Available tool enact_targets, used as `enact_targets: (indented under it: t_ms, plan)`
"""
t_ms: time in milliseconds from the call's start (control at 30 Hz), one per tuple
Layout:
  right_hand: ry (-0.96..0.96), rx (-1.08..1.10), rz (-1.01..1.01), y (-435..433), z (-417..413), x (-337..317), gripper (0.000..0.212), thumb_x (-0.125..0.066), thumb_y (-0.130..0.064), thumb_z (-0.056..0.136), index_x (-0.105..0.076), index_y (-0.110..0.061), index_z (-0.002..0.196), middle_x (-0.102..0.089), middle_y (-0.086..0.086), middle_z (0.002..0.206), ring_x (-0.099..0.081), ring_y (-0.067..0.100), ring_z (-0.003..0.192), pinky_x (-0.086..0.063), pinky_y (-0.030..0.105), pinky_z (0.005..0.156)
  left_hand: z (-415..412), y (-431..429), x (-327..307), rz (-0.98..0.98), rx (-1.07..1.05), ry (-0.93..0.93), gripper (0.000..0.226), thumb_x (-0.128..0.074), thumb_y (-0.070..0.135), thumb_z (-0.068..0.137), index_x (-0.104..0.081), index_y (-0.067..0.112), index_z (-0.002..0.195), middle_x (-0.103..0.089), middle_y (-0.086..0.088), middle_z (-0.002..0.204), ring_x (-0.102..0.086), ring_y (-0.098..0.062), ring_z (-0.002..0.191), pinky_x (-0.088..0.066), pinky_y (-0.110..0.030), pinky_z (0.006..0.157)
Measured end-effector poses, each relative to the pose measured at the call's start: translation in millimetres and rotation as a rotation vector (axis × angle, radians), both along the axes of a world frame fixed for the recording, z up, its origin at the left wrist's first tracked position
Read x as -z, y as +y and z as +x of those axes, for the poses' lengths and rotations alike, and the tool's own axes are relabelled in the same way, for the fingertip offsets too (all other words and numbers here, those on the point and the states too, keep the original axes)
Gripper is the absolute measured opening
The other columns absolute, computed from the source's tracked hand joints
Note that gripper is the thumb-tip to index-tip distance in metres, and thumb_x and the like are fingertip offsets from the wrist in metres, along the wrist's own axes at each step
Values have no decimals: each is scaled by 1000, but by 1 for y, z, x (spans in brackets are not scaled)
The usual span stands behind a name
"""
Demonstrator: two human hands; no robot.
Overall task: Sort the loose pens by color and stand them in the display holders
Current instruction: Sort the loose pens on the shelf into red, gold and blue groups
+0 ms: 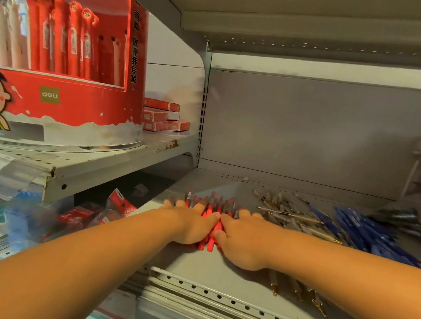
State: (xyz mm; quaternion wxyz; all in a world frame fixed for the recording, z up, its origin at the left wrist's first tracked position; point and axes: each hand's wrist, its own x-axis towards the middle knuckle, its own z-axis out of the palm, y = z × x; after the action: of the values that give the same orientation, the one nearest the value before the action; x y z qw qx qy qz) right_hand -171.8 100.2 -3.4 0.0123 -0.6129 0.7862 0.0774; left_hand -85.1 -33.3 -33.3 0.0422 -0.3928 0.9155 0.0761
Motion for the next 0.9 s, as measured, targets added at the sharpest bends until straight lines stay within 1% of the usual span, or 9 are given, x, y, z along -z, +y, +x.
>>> enact_targets:
  t_ms: [100,233,300,400,467,600,700,800,900]
  plan:
    - [6,81,-56,-4,7,10,56,-18,-40,105,-23,-5,149,-34,21,139,-32,39,124,-30,48,106,5,-10,-1,29,35,60,67,-5,64,97,-5,33,156,-18,-13,162,-2,-38,150,3,-53,120]
    - [99,4,-71,-17,11,10,51,-18,-31,106,-32,-1,145,-40,21,140,-34,39,126,-24,50,110,9,-15,-7,64,43,78,63,-8,62,99,-8,34,156,-19,-13,162,-7,-36,149,0,-49,119]
    - [104,-4,-82,-23,10,9,48,-20,-28,107,-36,-2,144,-40,23,141,-33,42,128,-23,53,110,9,-21,-6,74,34,95,64,-10,63,99,-12,35,156,-30,-13,157,-17,-36,147,-9,-47,119]
    - [59,-7,-121,-27,9,10,45,-25,-29,106,-43,-5,140,-43,24,138,-36,44,128,-26,54,107,10,-28,-5,161,52,154,65,-13,64,99,-22,31,154,-61,-14,130,-46,-34,132,-26,-46,117]
    - [-30,-25,-199,-26,3,11,46,-25,-38,105,-49,-9,133,-51,20,132,-43,38,123,-32,48,103,8,-30,-3,170,83,173,65,-14,64,98,-31,27,148,-70,-11,108,-60,-30,115,-36,-45,111]
    - [-231,-10,-342,-13,-19,-7,33,-32,-42,104,-55,-22,91,-62,6,94,-57,27,91,-41,33,72,7,-36,-1,112,27,176,77,-14,76,90,-19,34,154,-46,-18,147,-42,-38,135,-29,-50,116]
    - [-226,73,-333,7,-53,-29,34,-35,-31,103,-61,-10,108,-63,15,108,-60,32,100,-51,43,86,10,-40,-1,41,-27,143,83,-13,82,85,-9,37,156,-15,-13,163,-14,-38,148,-14,-50,118]
    - [-223,204,-312,34,-100,-37,27,-36,-28,105,-60,-22,117,-63,-1,113,-60,16,98,-49,31,85,10,-38,-6,1,-42,206,86,-12,83,84,-22,34,154,-19,-13,162,-14,-35,149,-15,-48,118]
    - [-216,257,-267,56,-141,-33,29,-44,-30,103,-54,-33,129,-55,-14,120,-52,7,104,-42,29,97,8,-30,-19,-74,-21,229,84,-14,79,87,-27,27,152,-20,-11,162,-11,-32,150,-20,-49,118]
